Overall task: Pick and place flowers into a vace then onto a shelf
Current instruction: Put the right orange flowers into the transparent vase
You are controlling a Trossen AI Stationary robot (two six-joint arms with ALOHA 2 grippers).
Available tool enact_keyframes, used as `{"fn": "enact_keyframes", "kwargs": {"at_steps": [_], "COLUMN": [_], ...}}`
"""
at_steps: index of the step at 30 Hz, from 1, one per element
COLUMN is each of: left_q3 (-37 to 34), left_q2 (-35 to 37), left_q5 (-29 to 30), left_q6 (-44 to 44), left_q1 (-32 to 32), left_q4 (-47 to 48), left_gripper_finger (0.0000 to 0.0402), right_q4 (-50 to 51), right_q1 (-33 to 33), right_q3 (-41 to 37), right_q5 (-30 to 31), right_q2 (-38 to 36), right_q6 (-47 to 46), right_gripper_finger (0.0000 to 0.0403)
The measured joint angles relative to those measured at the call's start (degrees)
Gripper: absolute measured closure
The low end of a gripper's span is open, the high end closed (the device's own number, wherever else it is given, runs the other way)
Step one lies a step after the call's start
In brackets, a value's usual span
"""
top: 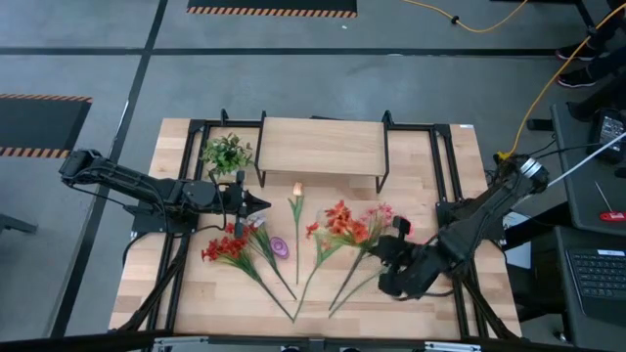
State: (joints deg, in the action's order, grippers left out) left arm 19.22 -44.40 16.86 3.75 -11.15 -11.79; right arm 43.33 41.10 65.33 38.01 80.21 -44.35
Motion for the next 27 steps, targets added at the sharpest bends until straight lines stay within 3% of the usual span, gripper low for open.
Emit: {"fn": "enact_keyframes", "kwargs": {"at_steps": [4, 8, 17, 27], "left_q3": [0.0, 0.0, 0.0, 0.0], "left_q2": [0.02, 0.02, 0.02, 0.02], "left_q5": [0.0, 0.0, 0.0, 0.0], "left_q6": [0.0, 0.39, 1.53, 1.53], "left_q1": [0.0, 0.01, -0.01, -0.01], "left_q4": [-0.41, -0.42, -0.44, -0.42], "left_gripper_finger": [0.0398, 0.0398, 0.0398, 0.0398], "right_q4": [-18.33, -38.69, -73.86, -86.23], "right_q1": [-0.68, -3.7, -11.52, -18.07], "right_q3": [-11.26, -21.4, -33.52, -32.9], "right_q5": [4.68, 4.98, -4.11, -16.15], "right_q2": [-7.47, -11.04, -11.25, -9.43], "right_q6": [11.11, 23.7, 41.89, 51.15], "right_gripper_finger": [0.0396, 0.0396, 0.0394, 0.0394]}}
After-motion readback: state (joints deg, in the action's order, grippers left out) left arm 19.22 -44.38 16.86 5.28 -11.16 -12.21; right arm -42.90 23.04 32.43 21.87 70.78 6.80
